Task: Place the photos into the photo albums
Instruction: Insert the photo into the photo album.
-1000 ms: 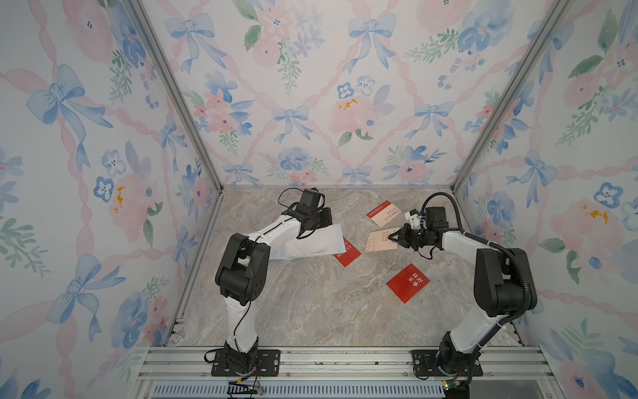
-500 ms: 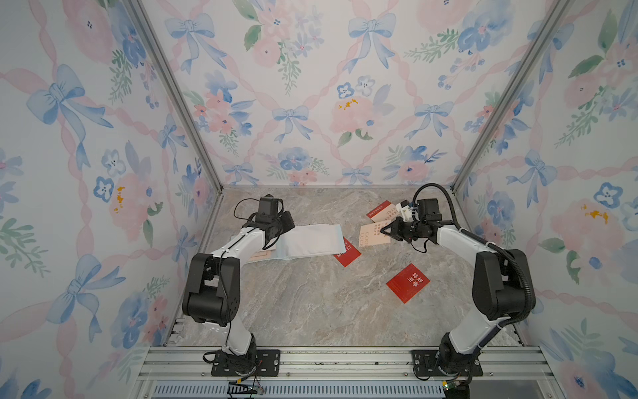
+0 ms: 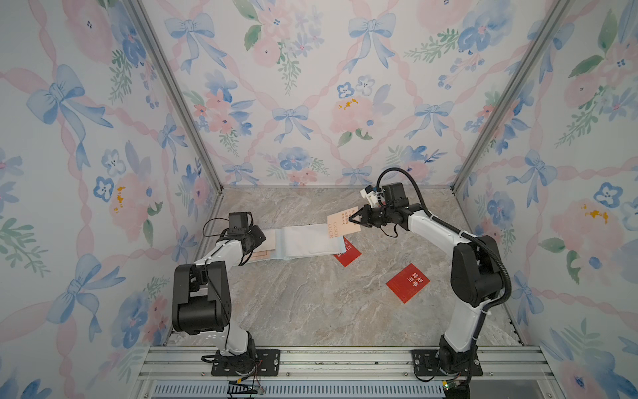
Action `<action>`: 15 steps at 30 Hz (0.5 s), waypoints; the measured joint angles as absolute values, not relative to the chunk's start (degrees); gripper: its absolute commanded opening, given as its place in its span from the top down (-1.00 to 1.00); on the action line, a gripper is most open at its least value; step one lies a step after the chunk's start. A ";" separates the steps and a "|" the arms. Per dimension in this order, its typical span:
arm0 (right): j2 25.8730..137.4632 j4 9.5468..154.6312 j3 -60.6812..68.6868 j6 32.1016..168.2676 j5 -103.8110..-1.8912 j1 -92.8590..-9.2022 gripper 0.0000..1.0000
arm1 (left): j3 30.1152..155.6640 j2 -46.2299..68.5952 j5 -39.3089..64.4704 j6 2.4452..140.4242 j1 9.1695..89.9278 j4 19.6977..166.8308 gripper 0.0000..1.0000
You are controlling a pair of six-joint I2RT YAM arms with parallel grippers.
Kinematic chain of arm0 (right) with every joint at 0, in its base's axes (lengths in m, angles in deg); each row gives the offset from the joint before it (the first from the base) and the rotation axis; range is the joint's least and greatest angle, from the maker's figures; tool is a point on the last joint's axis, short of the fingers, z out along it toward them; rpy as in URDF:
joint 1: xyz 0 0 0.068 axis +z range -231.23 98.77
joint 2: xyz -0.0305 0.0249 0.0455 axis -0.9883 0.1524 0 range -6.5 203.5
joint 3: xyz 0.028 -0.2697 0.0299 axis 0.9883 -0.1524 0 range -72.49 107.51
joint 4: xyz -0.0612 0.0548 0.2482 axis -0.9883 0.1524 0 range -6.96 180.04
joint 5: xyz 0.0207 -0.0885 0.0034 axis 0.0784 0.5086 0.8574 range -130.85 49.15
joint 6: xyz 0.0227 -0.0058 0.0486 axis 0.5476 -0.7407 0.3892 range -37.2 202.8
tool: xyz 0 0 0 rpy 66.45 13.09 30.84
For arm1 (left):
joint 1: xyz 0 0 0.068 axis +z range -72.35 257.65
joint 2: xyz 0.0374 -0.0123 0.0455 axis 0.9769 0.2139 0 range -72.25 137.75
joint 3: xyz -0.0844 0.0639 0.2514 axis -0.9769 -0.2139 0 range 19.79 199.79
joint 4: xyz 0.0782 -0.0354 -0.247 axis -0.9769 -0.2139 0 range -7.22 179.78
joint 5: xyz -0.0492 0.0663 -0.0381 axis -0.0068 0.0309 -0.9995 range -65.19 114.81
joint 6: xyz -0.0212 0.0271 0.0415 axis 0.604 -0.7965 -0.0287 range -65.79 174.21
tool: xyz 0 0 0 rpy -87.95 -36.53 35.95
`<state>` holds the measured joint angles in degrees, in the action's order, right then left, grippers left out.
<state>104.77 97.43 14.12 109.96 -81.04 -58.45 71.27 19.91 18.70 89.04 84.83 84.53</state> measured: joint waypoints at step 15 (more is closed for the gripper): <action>119.96 91.44 27.45 120.47 -84.86 -48.59 0.98 | 71.77 19.96 16.17 87.12 88.94 82.82 0.89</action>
